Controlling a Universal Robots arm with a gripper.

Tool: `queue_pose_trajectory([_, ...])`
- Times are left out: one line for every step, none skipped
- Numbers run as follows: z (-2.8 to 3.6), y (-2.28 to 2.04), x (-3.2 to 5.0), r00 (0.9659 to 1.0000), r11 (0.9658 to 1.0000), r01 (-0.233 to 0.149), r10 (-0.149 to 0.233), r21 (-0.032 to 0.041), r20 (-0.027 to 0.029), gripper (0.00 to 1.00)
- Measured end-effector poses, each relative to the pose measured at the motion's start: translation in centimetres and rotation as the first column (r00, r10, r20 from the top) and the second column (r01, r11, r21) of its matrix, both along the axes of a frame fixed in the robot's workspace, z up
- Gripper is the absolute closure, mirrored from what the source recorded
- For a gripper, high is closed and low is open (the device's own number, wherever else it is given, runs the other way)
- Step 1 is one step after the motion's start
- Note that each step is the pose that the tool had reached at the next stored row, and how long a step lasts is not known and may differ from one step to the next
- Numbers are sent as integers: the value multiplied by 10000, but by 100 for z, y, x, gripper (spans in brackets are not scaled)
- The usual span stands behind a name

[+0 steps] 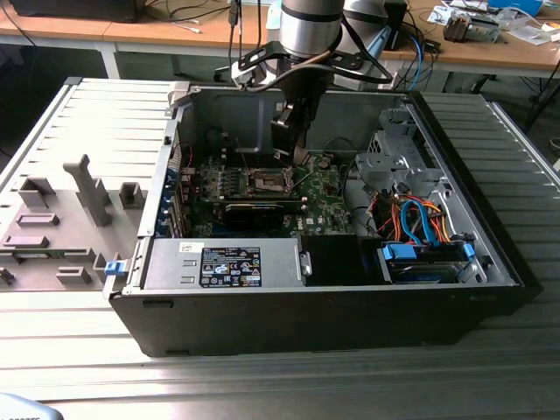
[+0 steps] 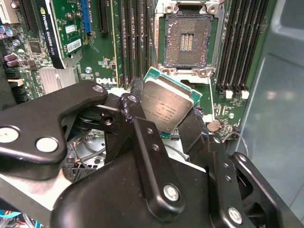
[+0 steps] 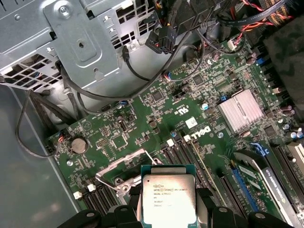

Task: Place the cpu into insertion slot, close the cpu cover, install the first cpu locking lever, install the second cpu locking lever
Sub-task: 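Place the cpu into insertion slot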

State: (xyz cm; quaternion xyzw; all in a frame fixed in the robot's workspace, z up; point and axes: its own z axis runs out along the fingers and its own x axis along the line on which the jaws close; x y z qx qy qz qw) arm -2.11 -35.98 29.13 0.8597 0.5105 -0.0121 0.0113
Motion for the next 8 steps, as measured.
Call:
queue_pose_trajectory([0,0,0,10000,10000,11,-11,1,0,46])
queue_pose_trajectory([0,0,0,10000,10000,27,-27,1,0,46])
queue_pose_trajectory([0,0,0,10000,10000,36,-36,0,0,46])
queue_pose_trajectory([0,0,0,10000,10000,43,-43,1,0,46])
queue_pose_trajectory([0,0,0,10000,10000,56,-56,0,0,46])
queue_pose_trajectory([0,0,0,10000,10000,77,-77,1,0,46])
queue_pose_trajectory([-1,0,0,10000,10000,93,-93,0,0,46])
queue_pose_trajectory([0,0,0,9999,9999,102,-102,0,0,46])
